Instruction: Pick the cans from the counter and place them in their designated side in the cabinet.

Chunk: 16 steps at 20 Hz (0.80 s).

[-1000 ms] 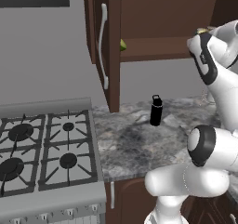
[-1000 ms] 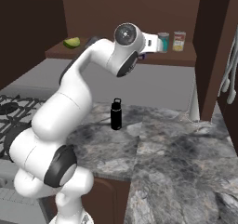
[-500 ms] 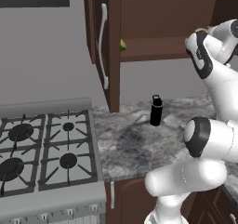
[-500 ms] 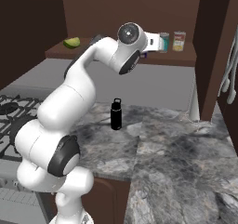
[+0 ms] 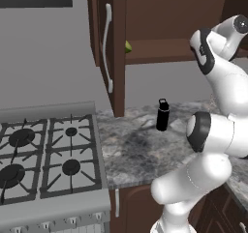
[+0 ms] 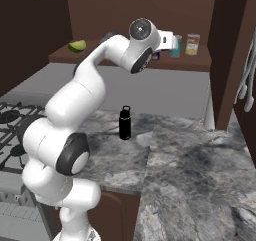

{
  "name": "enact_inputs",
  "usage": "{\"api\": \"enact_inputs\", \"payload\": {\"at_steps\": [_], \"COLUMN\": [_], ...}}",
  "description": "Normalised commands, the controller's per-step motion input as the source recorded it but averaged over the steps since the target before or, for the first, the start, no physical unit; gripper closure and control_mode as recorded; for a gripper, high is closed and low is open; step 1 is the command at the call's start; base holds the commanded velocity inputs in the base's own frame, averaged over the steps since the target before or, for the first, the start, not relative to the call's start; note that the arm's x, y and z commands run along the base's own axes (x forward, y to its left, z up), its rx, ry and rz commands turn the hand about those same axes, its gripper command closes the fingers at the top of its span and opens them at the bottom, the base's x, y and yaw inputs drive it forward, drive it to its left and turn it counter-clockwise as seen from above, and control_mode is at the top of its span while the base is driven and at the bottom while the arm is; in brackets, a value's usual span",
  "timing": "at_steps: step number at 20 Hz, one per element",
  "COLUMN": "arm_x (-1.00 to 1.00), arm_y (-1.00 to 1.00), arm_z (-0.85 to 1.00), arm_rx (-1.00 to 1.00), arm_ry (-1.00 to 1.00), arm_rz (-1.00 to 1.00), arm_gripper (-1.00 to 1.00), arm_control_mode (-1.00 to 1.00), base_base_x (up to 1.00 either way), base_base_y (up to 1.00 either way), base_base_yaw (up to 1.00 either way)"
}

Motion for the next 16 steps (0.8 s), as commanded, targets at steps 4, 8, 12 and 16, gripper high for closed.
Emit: {"api": "enact_inputs", "payload": {"at_steps": [4,8,12,16], "arm_x": [0.27,0.20,0.20,0.13], "arm_y": [-0.07,-0.07,-0.03,-0.01], "arm_z": [-0.10,-0.14,-0.14,-0.13], "arm_rx": [-0.03,-0.02,-0.02,-0.03], "arm_ry": [0.03,0.00,0.00,0.00], "arm_rz": [0.00,0.00,0.00,0.00], "arm_gripper": [1.00,1.00,1.00,1.00], "arm_control_mode": [-1.00,-1.00,-1.00,-1.00], "base_base_x": [0.00,0.00,0.00,0.00], "base_base_y": [0.00,0.00,0.00,0.00], "base_base_yaw": [0.00,0.00,0.00,0.00]}}
